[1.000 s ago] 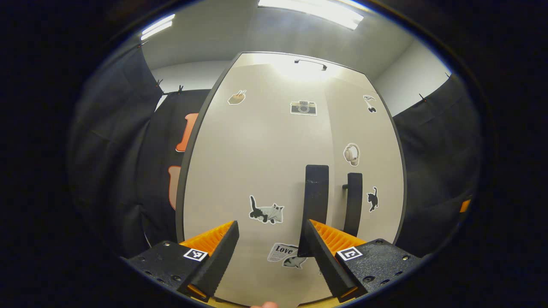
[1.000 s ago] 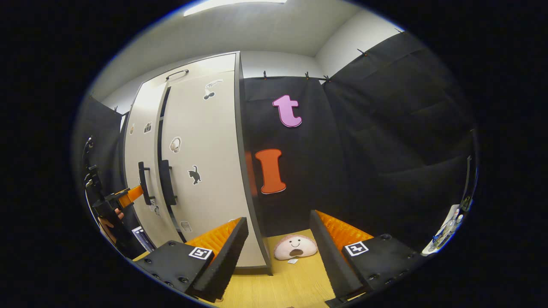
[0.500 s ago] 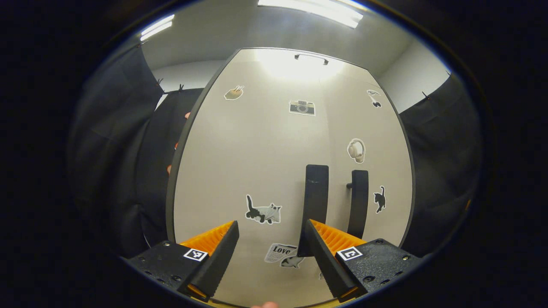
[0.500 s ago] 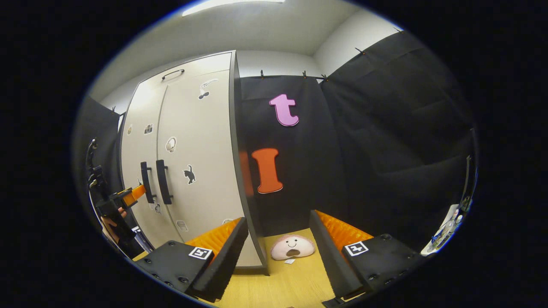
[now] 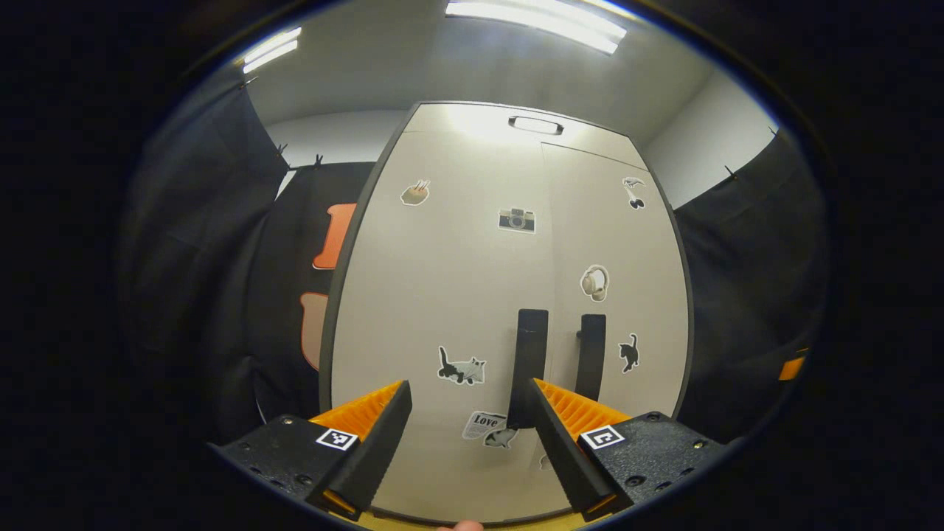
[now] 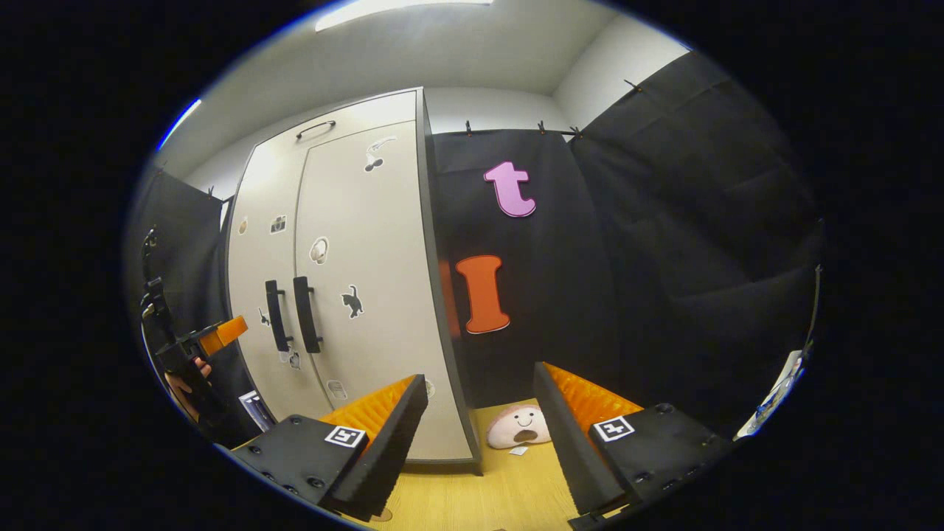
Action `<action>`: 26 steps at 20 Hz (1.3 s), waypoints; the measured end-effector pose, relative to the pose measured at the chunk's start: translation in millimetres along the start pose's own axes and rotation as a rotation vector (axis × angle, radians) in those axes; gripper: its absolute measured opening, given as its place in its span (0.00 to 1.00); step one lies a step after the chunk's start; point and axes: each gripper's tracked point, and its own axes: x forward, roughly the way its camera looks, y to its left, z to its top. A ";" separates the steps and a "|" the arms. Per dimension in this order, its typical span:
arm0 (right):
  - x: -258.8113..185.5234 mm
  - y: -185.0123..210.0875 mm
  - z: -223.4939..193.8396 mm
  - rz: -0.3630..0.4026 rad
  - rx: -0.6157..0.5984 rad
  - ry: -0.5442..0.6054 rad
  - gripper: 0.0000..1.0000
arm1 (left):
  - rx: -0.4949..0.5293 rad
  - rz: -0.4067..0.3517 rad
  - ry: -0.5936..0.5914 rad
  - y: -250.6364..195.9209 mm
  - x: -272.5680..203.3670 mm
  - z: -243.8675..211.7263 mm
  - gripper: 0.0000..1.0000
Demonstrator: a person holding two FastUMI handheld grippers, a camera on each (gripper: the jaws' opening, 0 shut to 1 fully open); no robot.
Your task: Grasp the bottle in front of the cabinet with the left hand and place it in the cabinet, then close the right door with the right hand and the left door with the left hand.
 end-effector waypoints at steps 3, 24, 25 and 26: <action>5.3 13.9 -4.2 0.044 -0.008 0.012 0.96 | 0.007 0.022 -0.001 7.4 -29.5 7.9 0.95; -6.9 71.8 -25.7 0.177 -0.058 -0.035 0.96 | 0.068 0.173 0.001 35.9 -157.9 -18.1 0.95; -7.9 72.9 -24.2 0.176 -0.063 -0.041 0.96 | 0.064 0.165 0.001 33.2 -155.8 -18.7 0.95; -8.3 73.6 -24.1 0.175 -0.066 -0.043 0.96 | 0.057 0.158 0.001 30.5 -154.6 -17.9 0.95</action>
